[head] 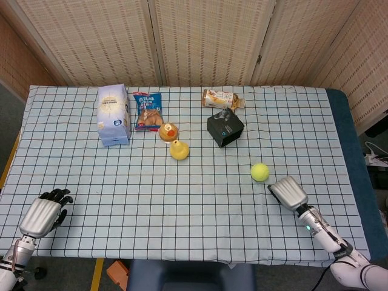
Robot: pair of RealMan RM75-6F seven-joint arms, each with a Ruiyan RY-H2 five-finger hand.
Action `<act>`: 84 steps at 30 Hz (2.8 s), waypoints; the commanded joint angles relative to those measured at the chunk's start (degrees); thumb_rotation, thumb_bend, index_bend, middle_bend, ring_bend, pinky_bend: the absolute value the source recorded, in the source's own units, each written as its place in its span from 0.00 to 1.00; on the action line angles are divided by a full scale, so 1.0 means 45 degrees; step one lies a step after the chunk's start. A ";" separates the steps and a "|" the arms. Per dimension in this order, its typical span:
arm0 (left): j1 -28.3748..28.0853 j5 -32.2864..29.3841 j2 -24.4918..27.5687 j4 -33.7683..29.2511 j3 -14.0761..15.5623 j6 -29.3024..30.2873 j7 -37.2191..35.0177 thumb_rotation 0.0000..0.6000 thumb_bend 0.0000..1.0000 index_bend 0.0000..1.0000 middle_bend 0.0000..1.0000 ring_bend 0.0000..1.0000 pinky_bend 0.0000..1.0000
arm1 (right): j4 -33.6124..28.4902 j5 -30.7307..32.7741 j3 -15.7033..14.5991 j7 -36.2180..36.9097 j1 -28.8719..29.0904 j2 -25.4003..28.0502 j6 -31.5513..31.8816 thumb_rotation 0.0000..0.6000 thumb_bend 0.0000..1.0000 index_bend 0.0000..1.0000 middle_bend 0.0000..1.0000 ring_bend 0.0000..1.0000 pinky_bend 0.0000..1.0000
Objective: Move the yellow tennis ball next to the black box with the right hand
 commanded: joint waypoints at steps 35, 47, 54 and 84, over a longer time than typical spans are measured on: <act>-0.0027 0.0115 0.0029 -0.0107 0.0112 -0.0041 -0.0020 1.00 0.51 0.41 0.25 0.23 0.38 | 0.5048 -0.0454 -0.0070 0.3126 0.2064 -0.2836 -0.0995 1.00 0.91 1.00 0.99 0.99 0.95; -0.0005 0.0206 0.0108 -0.0265 0.0137 0.0070 0.0007 1.00 0.51 0.41 0.25 0.23 0.38 | 0.3509 -0.0334 -0.0397 0.4059 0.2845 -0.1473 -0.2567 1.00 0.91 1.00 0.99 0.99 0.95; 0.0002 0.0315 0.0104 -0.0296 0.0160 0.0172 0.0027 1.00 0.51 0.41 0.25 0.23 0.38 | 0.3085 -0.0349 -0.0621 0.4169 0.3064 -0.1012 -0.3027 1.00 0.91 1.00 0.99 0.99 0.95; -0.0152 0.0407 -0.0189 -0.0010 0.0277 -0.0165 0.0111 1.00 0.51 0.41 0.25 0.23 0.38 | 0.5587 -0.1003 -0.1111 0.5859 0.4376 -0.2543 -0.3626 1.00 0.91 1.00 0.99 0.99 0.95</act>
